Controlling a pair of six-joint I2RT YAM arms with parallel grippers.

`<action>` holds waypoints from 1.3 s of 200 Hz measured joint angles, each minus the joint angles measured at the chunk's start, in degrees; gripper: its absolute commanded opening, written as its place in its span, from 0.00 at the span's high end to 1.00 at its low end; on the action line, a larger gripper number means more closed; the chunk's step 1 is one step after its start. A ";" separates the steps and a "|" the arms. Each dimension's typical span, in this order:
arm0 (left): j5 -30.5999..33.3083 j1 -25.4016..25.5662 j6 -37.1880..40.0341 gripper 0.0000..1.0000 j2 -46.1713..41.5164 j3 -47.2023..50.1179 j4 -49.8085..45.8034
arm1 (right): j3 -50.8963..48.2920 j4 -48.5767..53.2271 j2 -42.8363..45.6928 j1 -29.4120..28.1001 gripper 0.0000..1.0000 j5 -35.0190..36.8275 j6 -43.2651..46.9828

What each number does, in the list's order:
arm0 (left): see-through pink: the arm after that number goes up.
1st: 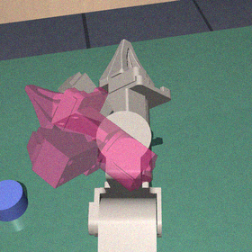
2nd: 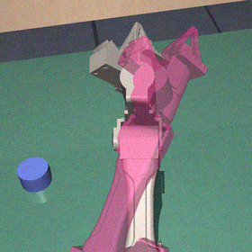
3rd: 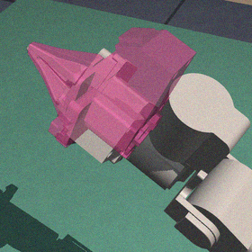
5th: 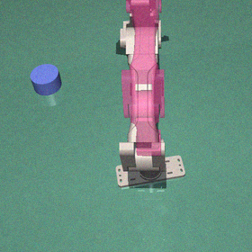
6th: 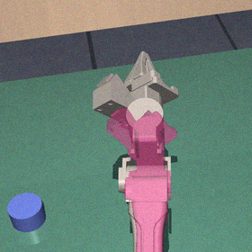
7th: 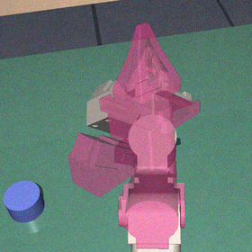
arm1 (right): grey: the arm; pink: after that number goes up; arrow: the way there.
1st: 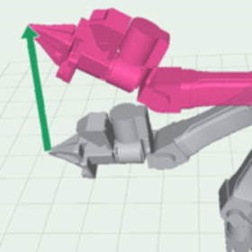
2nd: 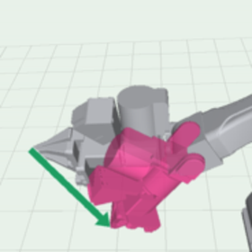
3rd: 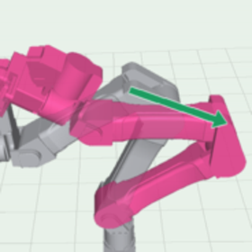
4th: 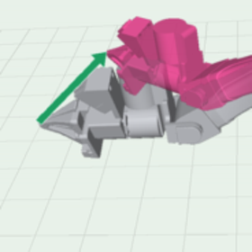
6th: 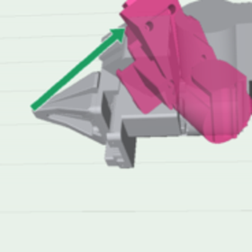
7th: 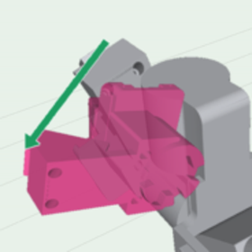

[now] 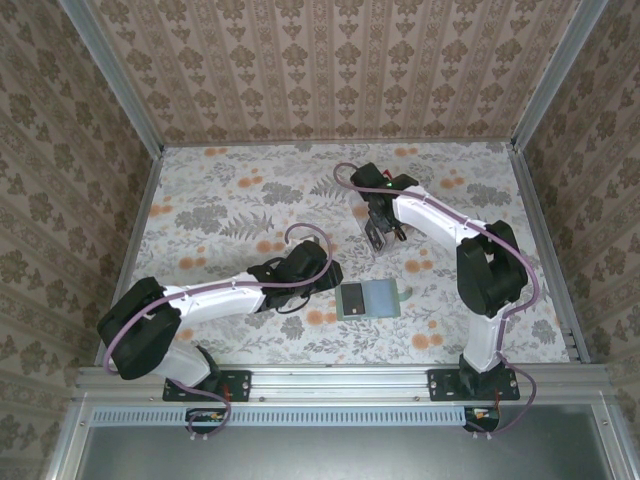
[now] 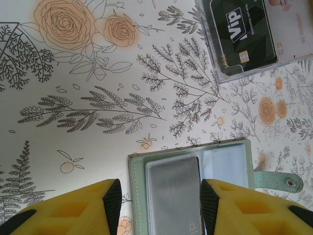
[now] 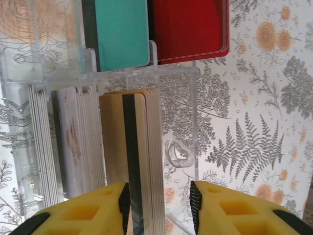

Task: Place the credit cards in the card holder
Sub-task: Pick up the credit card from the storage box.

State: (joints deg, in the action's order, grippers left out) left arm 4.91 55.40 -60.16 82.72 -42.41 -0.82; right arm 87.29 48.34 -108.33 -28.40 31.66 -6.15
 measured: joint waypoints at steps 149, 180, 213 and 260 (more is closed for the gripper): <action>-0.02 0.00 -0.02 0.50 -0.24 0.00 0.00 | -0.02 -0.28 0.00 0.15 0.62 0.26 0.02; -0.02 0.00 -0.02 0.50 -0.24 0.00 0.00 | -0.02 -0.28 -0.13 0.15 0.61 0.28 0.02; -0.02 0.00 -0.02 0.50 -0.24 0.00 -0.02 | 0.00 -0.28 -1.01 0.13 0.61 0.28 0.02; -0.02 0.00 -0.02 0.50 -0.24 0.00 -0.02 | 0.00 -0.33 -2.01 0.13 0.61 1.18 0.00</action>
State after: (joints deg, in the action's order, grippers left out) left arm 4.89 55.40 -60.18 82.48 -42.41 -0.84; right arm 87.29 48.01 -110.34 -28.27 32.84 -6.15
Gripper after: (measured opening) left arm 0.498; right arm 0.387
